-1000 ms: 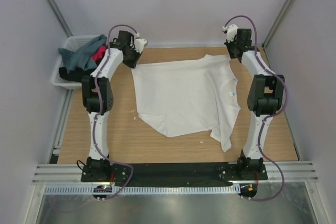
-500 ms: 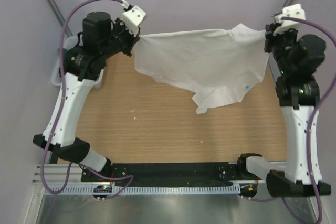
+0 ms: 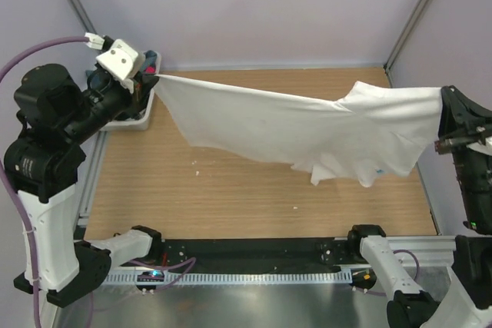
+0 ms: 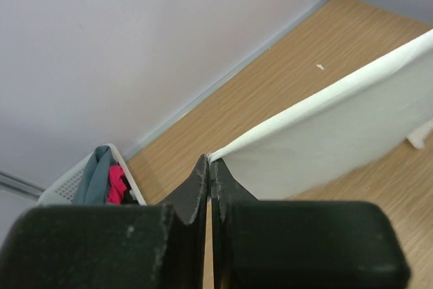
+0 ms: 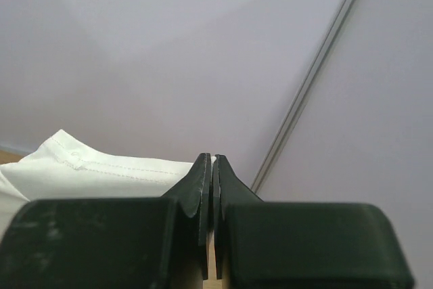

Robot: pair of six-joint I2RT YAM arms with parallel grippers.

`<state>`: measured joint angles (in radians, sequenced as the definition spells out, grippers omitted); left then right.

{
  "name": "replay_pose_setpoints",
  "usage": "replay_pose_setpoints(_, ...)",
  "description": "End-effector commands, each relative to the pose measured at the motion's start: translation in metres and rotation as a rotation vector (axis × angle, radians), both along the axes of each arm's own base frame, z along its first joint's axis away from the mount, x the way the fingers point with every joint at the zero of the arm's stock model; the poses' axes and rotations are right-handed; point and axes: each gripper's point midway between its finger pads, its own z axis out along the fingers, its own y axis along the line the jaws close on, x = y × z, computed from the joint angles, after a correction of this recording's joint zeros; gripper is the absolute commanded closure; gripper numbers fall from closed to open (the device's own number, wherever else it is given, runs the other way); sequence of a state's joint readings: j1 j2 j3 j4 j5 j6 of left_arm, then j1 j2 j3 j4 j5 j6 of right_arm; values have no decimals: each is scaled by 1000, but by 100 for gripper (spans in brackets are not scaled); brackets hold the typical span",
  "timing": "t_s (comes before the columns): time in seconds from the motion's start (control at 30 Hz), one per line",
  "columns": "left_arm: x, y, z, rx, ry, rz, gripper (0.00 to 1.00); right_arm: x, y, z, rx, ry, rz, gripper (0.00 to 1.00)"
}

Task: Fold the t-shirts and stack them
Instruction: Flatten the tshirt out

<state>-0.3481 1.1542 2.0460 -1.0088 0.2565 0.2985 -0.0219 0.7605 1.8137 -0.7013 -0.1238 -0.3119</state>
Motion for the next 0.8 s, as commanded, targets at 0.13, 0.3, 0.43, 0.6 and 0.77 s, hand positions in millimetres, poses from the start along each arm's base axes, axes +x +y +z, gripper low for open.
replay_pose_setpoints(0.13,-16,1,26,-76,-28,-36,100,-32,-8,38,-29,-103,-57,99)
replay_pose_setpoints(0.3,18,1,-10,-17,67,11,100,22,-11,17,-19,-46,-62,99)
replay_pose_setpoints(0.43,53,-6,-67,47,210,25,100,88,-10,-39,-22,94,-47,99)
replay_pose_setpoints(0.6,102,-20,-165,129,379,14,100,173,-11,-135,-10,291,-39,99)
replay_pose_setpoints(0.77,155,-31,-238,184,483,21,100,253,-10,-213,-13,449,-19,99)
